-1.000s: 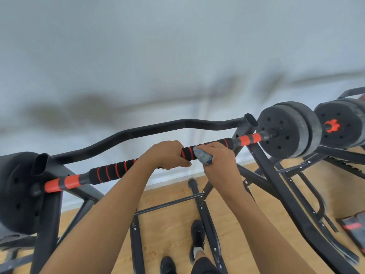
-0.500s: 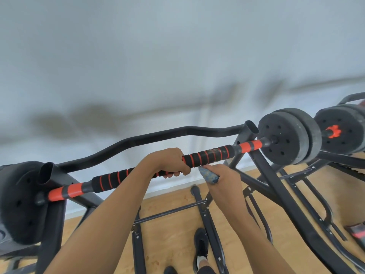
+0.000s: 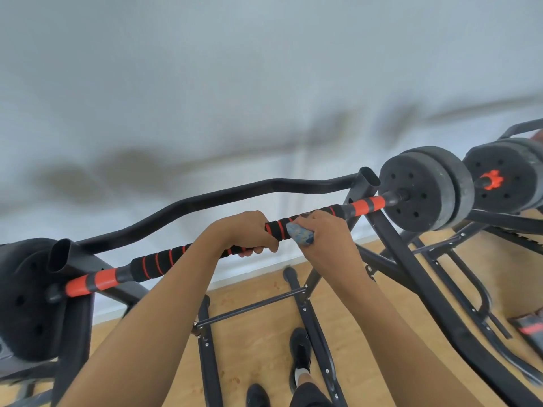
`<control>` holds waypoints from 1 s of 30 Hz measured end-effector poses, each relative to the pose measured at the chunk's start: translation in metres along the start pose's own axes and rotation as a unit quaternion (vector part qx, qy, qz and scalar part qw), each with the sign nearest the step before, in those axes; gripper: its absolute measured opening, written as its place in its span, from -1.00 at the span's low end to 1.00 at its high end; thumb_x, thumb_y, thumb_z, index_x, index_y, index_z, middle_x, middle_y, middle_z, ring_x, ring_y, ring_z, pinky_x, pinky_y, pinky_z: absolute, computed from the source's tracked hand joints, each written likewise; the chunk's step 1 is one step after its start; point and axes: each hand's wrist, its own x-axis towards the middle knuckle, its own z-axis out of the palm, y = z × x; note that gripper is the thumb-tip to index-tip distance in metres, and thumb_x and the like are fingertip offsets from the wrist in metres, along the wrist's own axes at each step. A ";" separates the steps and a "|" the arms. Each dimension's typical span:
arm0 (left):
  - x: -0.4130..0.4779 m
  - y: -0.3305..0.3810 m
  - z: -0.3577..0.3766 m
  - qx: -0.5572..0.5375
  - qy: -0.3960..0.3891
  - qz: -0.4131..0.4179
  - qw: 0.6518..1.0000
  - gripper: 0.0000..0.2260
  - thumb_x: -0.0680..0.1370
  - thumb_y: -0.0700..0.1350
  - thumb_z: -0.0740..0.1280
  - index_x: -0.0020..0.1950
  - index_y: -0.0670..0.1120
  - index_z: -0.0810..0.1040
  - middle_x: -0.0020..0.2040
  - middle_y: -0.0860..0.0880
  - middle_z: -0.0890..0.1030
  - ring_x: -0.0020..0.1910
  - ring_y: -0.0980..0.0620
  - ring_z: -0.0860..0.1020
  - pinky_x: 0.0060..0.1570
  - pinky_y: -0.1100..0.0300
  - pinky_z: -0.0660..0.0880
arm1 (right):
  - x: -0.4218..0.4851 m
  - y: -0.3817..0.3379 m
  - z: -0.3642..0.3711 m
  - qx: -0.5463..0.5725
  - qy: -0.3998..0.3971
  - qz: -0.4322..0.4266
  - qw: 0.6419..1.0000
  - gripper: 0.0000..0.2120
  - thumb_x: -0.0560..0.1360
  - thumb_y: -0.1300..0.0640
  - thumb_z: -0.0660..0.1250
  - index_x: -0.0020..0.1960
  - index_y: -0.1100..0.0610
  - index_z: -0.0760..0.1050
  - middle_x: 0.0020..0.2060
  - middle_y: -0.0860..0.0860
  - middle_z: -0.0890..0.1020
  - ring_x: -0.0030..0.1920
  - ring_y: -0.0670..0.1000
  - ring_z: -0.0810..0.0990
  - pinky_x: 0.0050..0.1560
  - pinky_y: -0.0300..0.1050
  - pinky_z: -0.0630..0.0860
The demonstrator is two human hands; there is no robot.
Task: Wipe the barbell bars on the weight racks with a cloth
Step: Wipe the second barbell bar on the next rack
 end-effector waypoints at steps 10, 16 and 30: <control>0.000 0.000 0.004 0.012 0.025 0.000 1.000 -0.86 0.52 -0.06 0.48 -0.06 -0.07 0.56 -0.29 -0.08 0.62 -0.47 0.05 0.53 -0.43 0.25 0.52 | 0.019 -0.013 -0.002 -0.034 -0.013 0.007 0.999 -0.78 0.51 0.20 0.39 0.15 0.12 0.61 -0.11 0.05 0.52 -0.13 -0.02 0.48 -0.11 -0.24 0.41; -0.001 -0.002 0.005 -0.002 0.019 0.009 1.000 -0.83 0.50 -0.08 0.49 -0.01 -0.06 0.54 -0.27 -0.09 0.60 -0.45 0.05 0.53 -0.40 0.23 0.53 | -0.007 0.004 0.002 -0.030 -0.037 0.018 0.999 -0.71 0.46 0.28 0.42 0.16 0.07 0.62 -0.09 -0.01 0.54 -0.07 -0.02 0.52 -0.09 -0.25 0.43; 0.002 -0.003 0.004 0.008 0.027 0.008 1.000 -0.84 0.51 -0.06 0.49 -0.01 -0.10 0.59 -0.27 -0.09 0.63 -0.46 0.03 0.55 -0.39 0.22 0.56 | 0.022 -0.011 0.011 -0.020 0.009 0.026 0.999 -0.94 0.53 0.21 0.36 -0.08 0.17 0.61 -0.29 0.03 0.57 -0.26 0.01 0.53 -0.16 -0.21 0.47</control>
